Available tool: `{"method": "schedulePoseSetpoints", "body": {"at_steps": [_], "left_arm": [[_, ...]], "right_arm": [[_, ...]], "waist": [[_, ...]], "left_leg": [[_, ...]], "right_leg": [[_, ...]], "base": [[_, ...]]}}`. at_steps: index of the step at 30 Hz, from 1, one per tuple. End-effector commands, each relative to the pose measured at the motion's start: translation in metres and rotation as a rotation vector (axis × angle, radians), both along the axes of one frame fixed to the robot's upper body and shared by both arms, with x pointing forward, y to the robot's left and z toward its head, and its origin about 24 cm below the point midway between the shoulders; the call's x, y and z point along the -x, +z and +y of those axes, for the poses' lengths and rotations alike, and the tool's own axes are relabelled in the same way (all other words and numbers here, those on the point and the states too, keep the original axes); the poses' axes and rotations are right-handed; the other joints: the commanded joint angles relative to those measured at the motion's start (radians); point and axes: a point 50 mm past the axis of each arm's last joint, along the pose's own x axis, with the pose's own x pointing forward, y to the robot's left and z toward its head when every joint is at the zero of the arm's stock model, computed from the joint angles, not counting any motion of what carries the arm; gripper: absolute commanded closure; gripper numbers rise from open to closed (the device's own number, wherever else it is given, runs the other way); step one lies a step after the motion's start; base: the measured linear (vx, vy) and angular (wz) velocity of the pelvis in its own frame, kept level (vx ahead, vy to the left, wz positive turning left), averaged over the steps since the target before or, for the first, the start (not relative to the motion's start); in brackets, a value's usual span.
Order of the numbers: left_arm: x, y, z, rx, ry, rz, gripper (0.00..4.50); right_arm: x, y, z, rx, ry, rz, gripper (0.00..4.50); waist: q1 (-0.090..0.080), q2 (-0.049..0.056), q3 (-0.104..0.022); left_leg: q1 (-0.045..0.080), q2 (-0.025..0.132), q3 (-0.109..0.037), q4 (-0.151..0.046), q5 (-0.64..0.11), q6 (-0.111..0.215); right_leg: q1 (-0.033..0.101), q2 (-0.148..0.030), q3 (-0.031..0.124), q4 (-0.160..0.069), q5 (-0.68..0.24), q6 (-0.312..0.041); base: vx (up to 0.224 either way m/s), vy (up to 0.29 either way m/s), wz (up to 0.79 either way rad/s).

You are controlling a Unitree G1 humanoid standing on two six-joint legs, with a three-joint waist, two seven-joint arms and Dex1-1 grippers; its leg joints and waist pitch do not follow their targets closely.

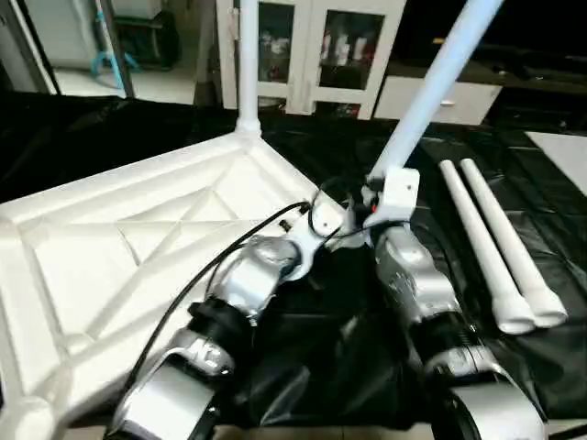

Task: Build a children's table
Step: Insert table leg to table base

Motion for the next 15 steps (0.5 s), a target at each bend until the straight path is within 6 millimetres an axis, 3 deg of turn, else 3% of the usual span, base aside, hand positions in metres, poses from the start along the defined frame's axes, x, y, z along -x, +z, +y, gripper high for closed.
{"method": "schedulePoseSetpoints", "body": {"at_steps": [1,3,8,12,13,15], "left_arm": [[-0.011,0.039,-0.009,0.061,0.007,-0.159,4.50],[-0.011,0.036,-0.005,0.046,0.016,-0.152,4.50],[-0.013,0.034,-0.001,0.040,0.031,-0.142,4.50],[-0.013,0.034,-0.001,0.041,0.025,-0.138,4.50],[-0.013,0.033,-0.001,0.042,0.021,-0.135,4.50],[-0.012,0.033,-0.001,0.044,0.009,-0.130,4.50]], "right_arm": [[0.027,-0.067,-0.020,0.034,-0.112,0.315,2.65],[0.024,-0.066,-0.018,0.037,-0.111,0.313,2.65],[0.022,-0.065,-0.016,0.040,-0.099,0.309,2.65],[0.019,-0.061,-0.015,0.046,-0.083,0.286,2.65],[0.017,-0.059,-0.013,0.040,-0.069,0.271,2.65],[0.015,-0.054,-0.011,0.024,-0.038,0.239,2.65]], "waist": [[0.008,0.005,-0.065],[0.008,0.001,-0.063],[0.009,0.006,-0.057],[0.005,0.007,-0.059],[0.006,0.011,-0.059],[0.004,0.007,-0.059]], "left_leg": [[-0.003,0.037,-0.003,-0.060,-0.145,0.054],[-0.008,0.035,0.000,-0.058,-0.123,0.069],[-0.001,0.040,-0.003,-0.064,-0.207,0.038],[-0.002,0.040,-0.004,-0.064,-0.212,0.024],[-0.001,0.039,-0.004,-0.063,-0.209,0.027],[-0.003,0.039,-0.003,-0.063,-0.213,0.030]], "right_leg": [[0.046,-0.061,0.051,-0.040,-0.113,-0.190],[0.049,-0.060,0.051,-0.035,-0.085,-0.202],[0.046,-0.060,0.049,-0.051,-0.246,-0.166],[0.045,-0.058,0.049,-0.047,-0.223,-0.163],[0.046,-0.057,0.049,-0.046,-0.209,-0.168],[0.047,-0.057,0.048,-0.047,-0.212,-0.170]], "base": [[0.056,-0.040,0.00],[0.028,-0.020,0.00],[0.000,0.000,0.00],[0.000,0.000,0.00],[0.000,0.000,0.00],[0.000,0.000,0.00]]}}
